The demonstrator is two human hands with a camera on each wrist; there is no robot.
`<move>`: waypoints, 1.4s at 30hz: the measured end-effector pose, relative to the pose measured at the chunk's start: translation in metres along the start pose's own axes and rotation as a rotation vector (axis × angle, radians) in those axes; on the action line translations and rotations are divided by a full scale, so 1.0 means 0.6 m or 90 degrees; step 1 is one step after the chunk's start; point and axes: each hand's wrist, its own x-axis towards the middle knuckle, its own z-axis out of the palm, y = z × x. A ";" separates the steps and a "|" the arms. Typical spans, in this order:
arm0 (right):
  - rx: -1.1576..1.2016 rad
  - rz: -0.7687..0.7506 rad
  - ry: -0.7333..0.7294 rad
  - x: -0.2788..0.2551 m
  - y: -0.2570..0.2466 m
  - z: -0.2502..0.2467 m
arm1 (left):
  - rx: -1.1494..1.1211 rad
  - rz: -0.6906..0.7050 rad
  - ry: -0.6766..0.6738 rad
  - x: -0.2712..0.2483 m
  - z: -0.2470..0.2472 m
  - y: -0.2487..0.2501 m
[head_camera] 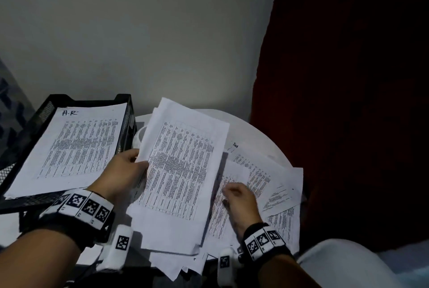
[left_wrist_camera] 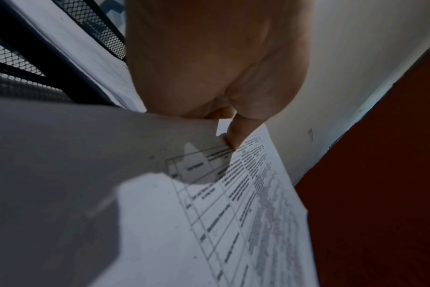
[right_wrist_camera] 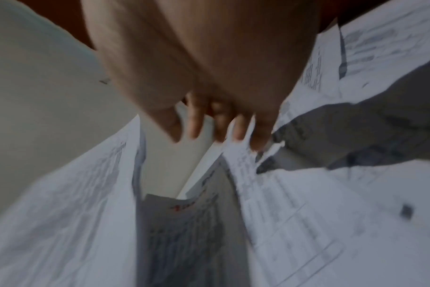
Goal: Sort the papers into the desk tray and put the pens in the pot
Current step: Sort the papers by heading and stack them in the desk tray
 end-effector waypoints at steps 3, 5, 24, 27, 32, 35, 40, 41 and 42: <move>-0.171 0.045 0.238 0.029 0.026 -0.048 | 0.055 0.016 0.019 -0.001 0.002 -0.001; -0.191 0.129 0.297 0.036 0.033 -0.074 | 0.078 0.024 0.020 0.001 0.005 -0.003; -0.036 -0.173 0.411 0.023 -0.106 -0.105 | 0.146 0.059 0.064 0.000 0.000 -0.002; 0.014 -0.268 0.418 0.007 -0.162 -0.112 | 0.115 0.063 0.070 0.000 -0.002 0.002; 0.208 -0.253 0.295 -0.018 -0.200 -0.100 | -0.097 0.033 0.021 -0.011 0.004 0.015; 0.236 -0.182 0.162 -0.027 -0.184 -0.074 | -0.215 -0.002 -0.024 -0.024 0.010 0.030; 0.154 -0.022 -0.047 -0.061 -0.138 -0.011 | -0.350 0.030 -0.093 -0.033 0.014 0.042; 0.148 0.001 -0.071 -0.066 -0.130 0.001 | -0.347 0.025 -0.104 -0.038 0.015 0.046; 0.141 0.012 -0.080 -0.068 -0.121 0.012 | -0.346 0.018 -0.106 -0.041 0.017 0.049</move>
